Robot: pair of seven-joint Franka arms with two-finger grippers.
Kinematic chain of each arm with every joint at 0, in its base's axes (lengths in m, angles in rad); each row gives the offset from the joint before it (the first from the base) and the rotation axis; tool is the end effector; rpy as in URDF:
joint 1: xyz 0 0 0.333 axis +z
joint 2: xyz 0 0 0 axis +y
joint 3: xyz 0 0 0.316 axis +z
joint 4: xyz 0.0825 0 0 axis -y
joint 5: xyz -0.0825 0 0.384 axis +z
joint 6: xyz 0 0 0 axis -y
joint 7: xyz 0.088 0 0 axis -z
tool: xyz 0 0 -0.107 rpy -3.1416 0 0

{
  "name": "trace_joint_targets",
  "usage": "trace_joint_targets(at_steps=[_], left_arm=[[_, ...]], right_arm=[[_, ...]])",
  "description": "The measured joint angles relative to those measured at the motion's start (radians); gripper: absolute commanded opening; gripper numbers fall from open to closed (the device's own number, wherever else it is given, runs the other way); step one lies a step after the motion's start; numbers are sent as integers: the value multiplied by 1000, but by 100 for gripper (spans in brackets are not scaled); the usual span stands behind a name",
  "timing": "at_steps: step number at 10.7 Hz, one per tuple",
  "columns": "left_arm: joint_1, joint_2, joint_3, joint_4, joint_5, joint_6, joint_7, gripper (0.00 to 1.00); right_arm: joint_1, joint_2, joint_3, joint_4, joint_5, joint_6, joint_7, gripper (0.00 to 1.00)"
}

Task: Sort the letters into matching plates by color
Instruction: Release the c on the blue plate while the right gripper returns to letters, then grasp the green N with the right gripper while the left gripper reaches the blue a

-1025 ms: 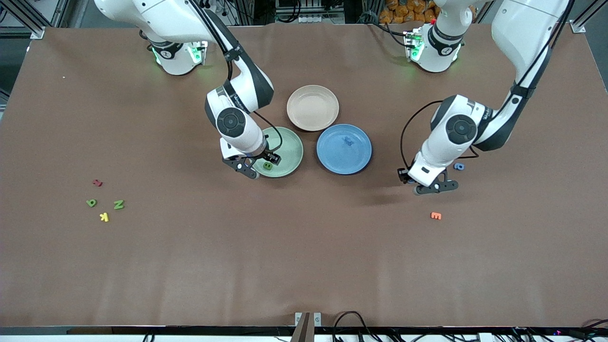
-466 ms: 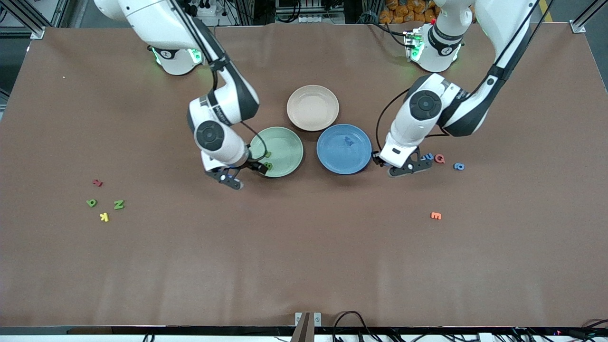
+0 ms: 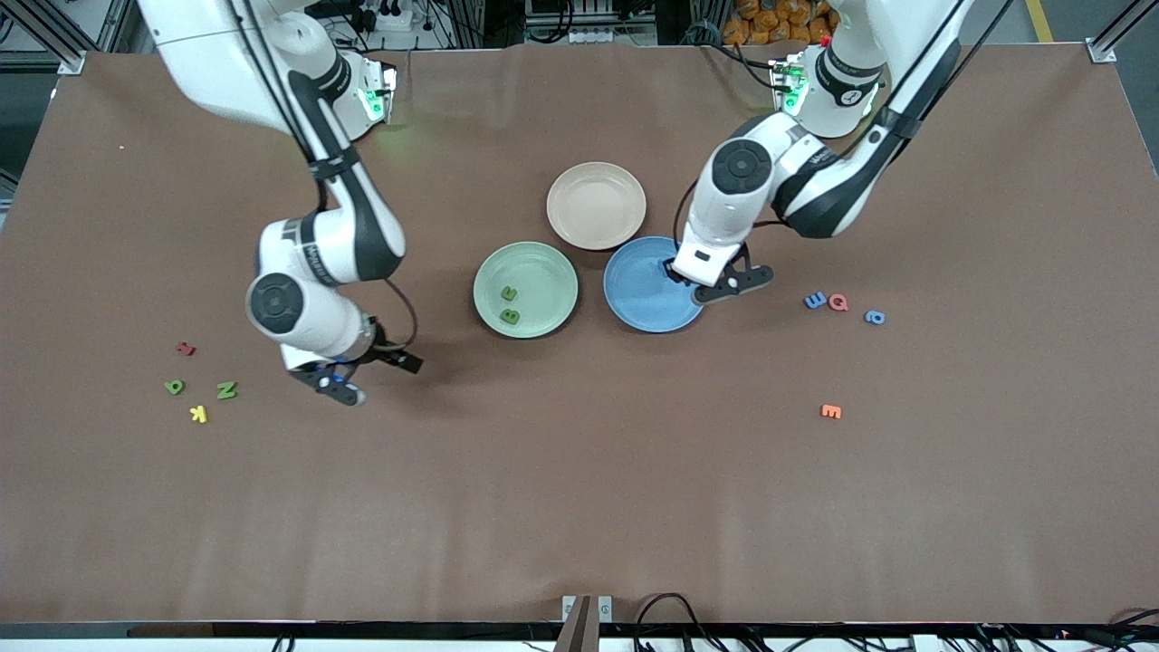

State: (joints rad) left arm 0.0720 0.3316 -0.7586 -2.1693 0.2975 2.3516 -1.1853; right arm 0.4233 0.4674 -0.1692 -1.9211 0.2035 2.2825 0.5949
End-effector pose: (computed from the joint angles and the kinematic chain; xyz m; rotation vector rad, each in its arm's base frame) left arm 0.4337 -0.3468 0.2763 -3.0872 -0.4751 0.0603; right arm 0.5938 0.1634 0.2423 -3.0266 0.7202 0.1801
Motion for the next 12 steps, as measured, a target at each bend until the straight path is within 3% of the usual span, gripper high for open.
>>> trace_joint_targets(at_steps=[2, 4, 5, 8, 12], left_arm=[[-34, 0, 0, 0, 0, -2, -43, 11], [-44, 2, 0, 0, 0, -2, -57, 69], [-49, 2, 0, 0, 0, -2, -69, 76], [-51, 3, 0, 4, 0, -21, -111, 88], [-44, 2, 5, 33, 0, -64, -119, 87]], right_arm=[[-104, -2, -1, 2, -26, 0, -84, 100], [-204, -3, 1, 11, -30, 0, -172, 100], [-243, -3, 2, 15, -30, 0, -203, 100], [-343, -3, 2, 17, -32, 0, -302, 100], [-452, 5, 3, 26, -36, 8, -382, 100]])
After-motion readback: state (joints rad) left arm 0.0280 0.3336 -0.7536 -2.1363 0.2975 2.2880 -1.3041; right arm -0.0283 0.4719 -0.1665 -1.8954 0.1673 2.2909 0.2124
